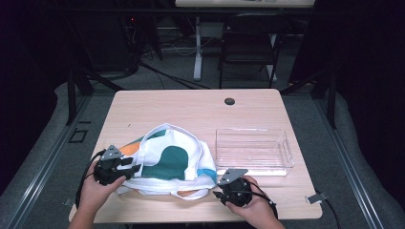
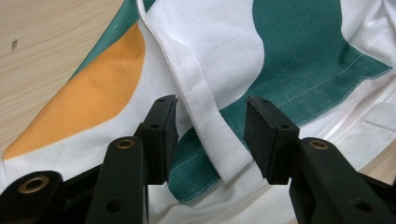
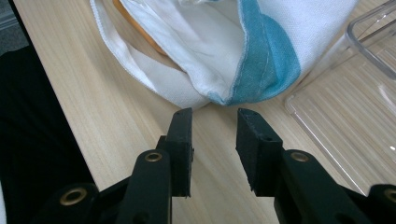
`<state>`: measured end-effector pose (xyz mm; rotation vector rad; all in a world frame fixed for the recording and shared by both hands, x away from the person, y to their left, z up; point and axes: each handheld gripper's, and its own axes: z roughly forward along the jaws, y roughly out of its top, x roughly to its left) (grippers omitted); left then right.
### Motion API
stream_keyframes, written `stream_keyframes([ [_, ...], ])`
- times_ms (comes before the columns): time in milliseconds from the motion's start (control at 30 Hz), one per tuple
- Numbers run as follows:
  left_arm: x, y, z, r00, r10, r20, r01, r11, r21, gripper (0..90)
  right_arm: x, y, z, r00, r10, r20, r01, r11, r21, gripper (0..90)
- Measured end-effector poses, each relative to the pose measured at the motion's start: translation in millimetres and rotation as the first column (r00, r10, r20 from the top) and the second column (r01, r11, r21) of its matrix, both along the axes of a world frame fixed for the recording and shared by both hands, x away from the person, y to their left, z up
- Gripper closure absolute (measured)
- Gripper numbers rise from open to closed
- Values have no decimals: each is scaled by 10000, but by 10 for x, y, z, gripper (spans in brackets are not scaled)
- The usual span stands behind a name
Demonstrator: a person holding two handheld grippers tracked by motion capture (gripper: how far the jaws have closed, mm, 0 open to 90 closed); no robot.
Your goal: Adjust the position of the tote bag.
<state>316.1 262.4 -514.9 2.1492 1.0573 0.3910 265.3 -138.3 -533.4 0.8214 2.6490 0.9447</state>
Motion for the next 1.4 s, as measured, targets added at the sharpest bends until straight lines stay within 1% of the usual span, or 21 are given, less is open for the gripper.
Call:
stream_keyframes([
  [67, 9, 2, -8, 10000, 33, -67, -33, 10000, -13, 544, 6, -1, -4, 10000, 11, 59, -11, 10000, 20, 666],
  [167, 34, -9, -39, 9997, 101, -206, -101, 9999, -12, 545, 7, -5, -13, 10000, -28, -6, 28, 10000, 89, 666],
  [200, 38, -16, -49, 9995, 138, -279, -138, 9999, -18, 545, 12, -11, -11, 10000, 11, -10, -11, 10000, 26, 666],
  [233, 46, -21, -65, 9993, 102, -359, -99, 9999, 73, 545, 14, -13, -12, 10000, 12, -1, -12, 10000, 36, 666],
  [267, 46, -21, -65, 9993, 102, -359, -99, 9999, 73, 544, 14, -13, -12, 10000, 12, -1, -12, 10000, 36, 666],
  [300, 51, -34, -90, 9988, 101, -480, -96, 9999, 111, 544, 20, -16, -19, 10000, -12, 25, 12, 10000, 93, 666],
  [367, 59, -43, -112, 9986, 109, -510, -99, 9997, 203, 546, 24, -19, -21, 10000, 12, -13, -12, 10000, 65, 665],
  [433, 66, -47, -124, 9985, 82, -534, -76, 9999, 118, 549, 23, -16, -29, 10000, -34, -16, 34, 9999, 97, 663],
  [467, 67, -48, -127, 9985, 102, -539, -97, 9999, 88, 550, 25, -18, -25, 10000, 28, -34, -28, 10000, 13, 663],
  [500, 71, -46, -128, 9979, 42, -653, -38, 10000, 59, 553, 25, -17, -25, 10000, 39, -9, -39, 10000, 4, 663],
  [567, 73, -50, -134, 9974, 87, -712, -83, 9999, 58, 557, 22, -12, -27, 10000, 24, 38, -24, 10000, 9, 663],
  [600, 76, -52, -142, 9977, 102, -673, -98, 9999, 62, 560, 21, -11, -27, 10000, 19, 71, -19, 10000, 12, 663],
  [667, 76, -57, -151, 9972, 154, -735, -156, 9999, -14, 565, 19, -9, -25, 10000, 14, 85, -14, 10000, 1, 663],
  [800, 80, -52, -157, 9963, 94, -856, -95, 10000, -13, 579, 18, -9, -24, 9999, 20, 107, -20, 10000, 10, 663],
  [867, 80, -57, -158, 9961, 71, -874, -78, 9999, -76, 593, 17, -8, -25, 9999, 20, 151, -20, 10000, 40, 665],
  [1033, 78, -61, -158, 9960, 58, -895, -65, 10000, -75, 613, 16, -6, -24, 9998, 31, 184, -32, 10000, 48, 667],
  [1067, 75, -63, -156, 9961, 61, -877, -68, 10000, -73, 613, 13, -3, -27, 9998, 1, 202, -3, 9999, 109, 667],
  [1167, 71, -64, -151, 9971, 16, -761, -16, 10000, -1, 645, 14, -3, -20, 9997, 74, 211, -75, 10000, 46, 669],
  [1267, 67, -69, -149, 9971, -19, -760, 24, 10000, 58, 668, 10, 0, -23, 9997, 60, 256, -63, 9999, 111, 670],
  [1400, 59, -76, -142, 9974, 19, -721, -10, 9999, 124, 701, 7, 1, -16, 9996, 72, 279, -73, 10000, 48, 672],
])
